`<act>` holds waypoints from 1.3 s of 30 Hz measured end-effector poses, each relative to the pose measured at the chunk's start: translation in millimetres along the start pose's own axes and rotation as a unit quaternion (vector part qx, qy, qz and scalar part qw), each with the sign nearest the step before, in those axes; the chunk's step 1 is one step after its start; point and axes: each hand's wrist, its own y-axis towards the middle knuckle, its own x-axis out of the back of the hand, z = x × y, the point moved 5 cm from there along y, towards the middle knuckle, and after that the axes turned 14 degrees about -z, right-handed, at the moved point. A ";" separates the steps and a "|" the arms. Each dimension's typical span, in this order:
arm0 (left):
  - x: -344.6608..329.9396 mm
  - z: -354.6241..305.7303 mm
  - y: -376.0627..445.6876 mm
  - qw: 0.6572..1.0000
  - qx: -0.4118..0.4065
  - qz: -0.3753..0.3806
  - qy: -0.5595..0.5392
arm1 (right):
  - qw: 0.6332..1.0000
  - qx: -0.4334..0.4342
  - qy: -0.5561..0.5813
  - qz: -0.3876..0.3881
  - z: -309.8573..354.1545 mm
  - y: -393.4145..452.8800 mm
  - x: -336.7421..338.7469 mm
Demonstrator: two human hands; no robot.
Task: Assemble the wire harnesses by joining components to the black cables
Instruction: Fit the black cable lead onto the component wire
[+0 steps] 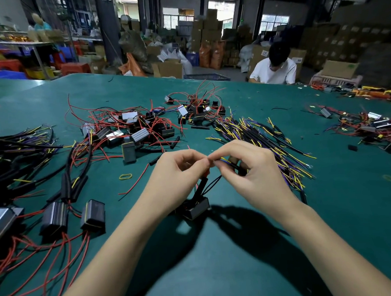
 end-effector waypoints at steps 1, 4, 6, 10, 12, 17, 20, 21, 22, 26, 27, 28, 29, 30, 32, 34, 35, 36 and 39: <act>-0.1 0.4 -0.1 1.000 0.007 -0.001 -0.006 | 1.000 0.004 0.001 -0.001 0.0 -0.3 0.1; 1.0 -0.2 -0.3 1.000 0.017 -0.006 -0.014 | 1.000 0.015 0.005 0.000 1.8 -1.4 -0.4; 2.6 -1.4 -0.4 1.000 0.020 -0.011 -0.022 | 1.000 0.016 0.005 0.000 3.1 -1.0 -1.1; 1.9 -1.6 -0.1 1.000 0.010 -0.016 -0.015 | 1.000 -0.008 0.009 -0.004 0.9 -0.8 -0.5; 1.9 -1.3 -0.2 1.000 0.003 -0.021 -0.007 | 1.000 -0.023 0.016 0.001 0.0 -0.7 -0.2; 3.1 -2.7 0.0 1.000 -0.014 -0.022 0.005 | 0.999 -0.045 0.029 0.005 1.3 0.5 -1.1; 1.3 -3.4 -0.8 1.000 -0.017 -0.015 0.004 | 0.994 -0.089 0.059 -0.002 -4.0 1.2 2.3; 0.4 -3.5 -1.5 1.000 -0.019 -0.012 0.007 | 0.993 -0.099 0.064 -0.005 -5.7 1.6 3.6; -0.7 -3.6 -2.1 1.000 -0.022 -0.010 0.010 | 0.992 -0.109 0.069 -0.005 -7.4 1.5 4.6; -0.9 -5.8 -3.4 0.999 -0.028 -0.024 -0.001 | 0.985 -0.142 0.094 0.013 -11.4 -0.7 1.9; -0.5 -6.4 -3.3 0.999 -0.028 -0.022 -0.005 | 0.984 -0.149 0.101 0.016 -12.1 -1.5 1.1; -0.2 -6.7 -3.3 1.000 -0.026 -0.014 -0.009 | 0.981 -0.157 0.108 0.017 -13.0 -2.2 0.8; -0.3 -6.8 -3.3 1.000 -0.024 -0.006 -0.013 | 0.980 -0.164 0.113 0.018 -14.0 -2.4 0.9; -0.1 -6.9 -3.7 1.000 -0.023 0.000 -0.017 | 0.979 -0.168 0.114 0.020 -14.7 -2.6 1.2; 0.1 -6.9 -3.7 0.999 -0.024 -0.004 -0.021 | 0.979 -0.167 0.111 0.029 -14.8 -2.9 0.8; -0.4 -5.4 -3.0 0.999 -0.019 -0.011 -0.024 | 0.977 -0.173 0.117 0.040 -13.4 -3.3 -1.2; -0.9 -4.5 -2.6 0.999 -0.015 -0.012 -0.029 | 0.974 -0.182 0.127 0.043 -12.8 -3.3 -2.2; -0.8 -3.9 -2.4 0.999 -0.009 -0.012 -0.036 | 0.968 -0.198 0.145 0.045 -12.6 -3.5 -2.9; -1.2 -3.1 -1.6 0.998 0.008 0.000 -0.059 | 0.941 -0.253 0.219 0.044 -12.8 -2.7 -2.5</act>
